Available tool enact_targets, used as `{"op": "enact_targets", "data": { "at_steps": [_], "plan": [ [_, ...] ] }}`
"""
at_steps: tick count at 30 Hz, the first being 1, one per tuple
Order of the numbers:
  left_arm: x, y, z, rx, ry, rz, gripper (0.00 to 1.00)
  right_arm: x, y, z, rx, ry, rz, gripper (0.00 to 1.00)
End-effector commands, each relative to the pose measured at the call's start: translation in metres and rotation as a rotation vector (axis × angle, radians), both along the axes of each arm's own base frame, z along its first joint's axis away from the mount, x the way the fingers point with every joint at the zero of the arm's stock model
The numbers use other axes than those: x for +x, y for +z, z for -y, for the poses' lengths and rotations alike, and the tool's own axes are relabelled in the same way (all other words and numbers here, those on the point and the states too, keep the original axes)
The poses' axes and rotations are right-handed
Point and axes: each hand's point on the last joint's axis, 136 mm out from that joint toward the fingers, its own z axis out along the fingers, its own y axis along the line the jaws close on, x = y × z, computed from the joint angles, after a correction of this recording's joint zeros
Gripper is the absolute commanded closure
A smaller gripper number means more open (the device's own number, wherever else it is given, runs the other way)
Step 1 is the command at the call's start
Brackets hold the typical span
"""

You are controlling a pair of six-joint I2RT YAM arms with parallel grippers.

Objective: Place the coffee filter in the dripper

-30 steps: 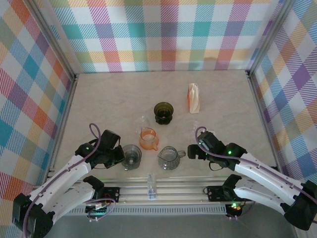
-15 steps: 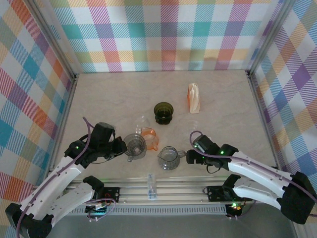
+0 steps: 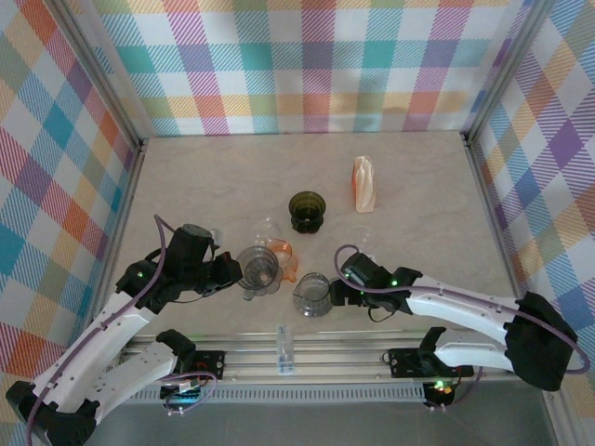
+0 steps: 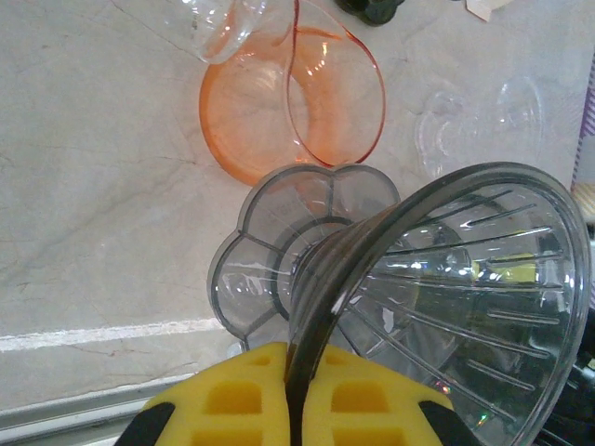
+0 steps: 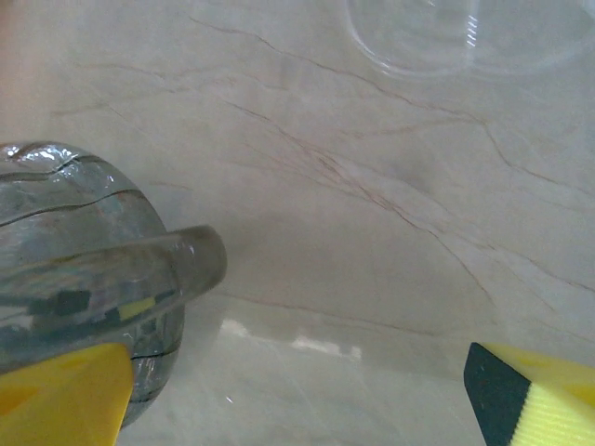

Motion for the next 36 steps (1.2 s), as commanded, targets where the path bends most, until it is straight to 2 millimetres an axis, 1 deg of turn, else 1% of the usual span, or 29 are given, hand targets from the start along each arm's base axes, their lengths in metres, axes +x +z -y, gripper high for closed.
{"op": "enact_targets", "data": {
  "at_steps": [1, 2, 5, 8, 12, 18, 21, 23, 26, 30, 36],
  "plan": [
    [-0.002, 0.017, 0.007, -0.029, -0.039, 0.026, 1.0, 0.018, 0.018, -0.028, 0.076, -0.011, 0.059, 0.07],
    [-0.002, 0.017, 0.008, -0.03, -0.041, 0.027, 1.0, 0.02, 0.019, -0.033, 0.078, -0.01, 0.063, 0.07],
    [-0.001, 0.019, 0.012, -0.029, -0.05, 0.027, 1.0, 0.024, 0.017, -0.037, 0.07, -0.017, 0.065, 0.07],
    [0.001, 0.022, 0.019, -0.03, -0.071, 0.03, 1.0, 0.025, 0.019, -0.03, 0.058, -0.034, 0.08, 0.06],
    [0.003, 0.025, 0.036, -0.004, -0.128, 0.033, 1.0, 0.022, 0.024, -0.003, 0.002, -0.075, 0.119, 0.04],
    [0.006, 0.026, 0.075, 0.051, -0.241, 0.045, 1.0, 0.014, 0.032, 0.043, -0.061, -0.141, 0.157, 0.03],
    [0.009, 0.022, 0.089, 0.085, -0.278, 0.039, 1.0, 0.009, 0.033, 0.06, -0.069, -0.174, 0.162, 0.02],
    [0.01, 0.017, 0.094, 0.109, -0.291, 0.028, 1.0, 0.007, 0.035, 0.067, -0.065, -0.186, 0.167, 0.02],
    [0.011, 0.007, 0.097, 0.142, -0.301, -0.001, 1.0, 0.004, 0.037, 0.073, -0.063, -0.194, 0.173, 0.03],
    [0.013, -0.005, 0.101, 0.161, -0.31, -0.034, 1.0, 0.003, 0.04, 0.076, -0.062, -0.198, 0.181, 0.02],
    [0.01, -0.007, 0.103, 0.16, -0.315, -0.039, 1.0, 0.003, 0.041, 0.077, -0.06, -0.198, 0.184, 0.02]
  ]
}}
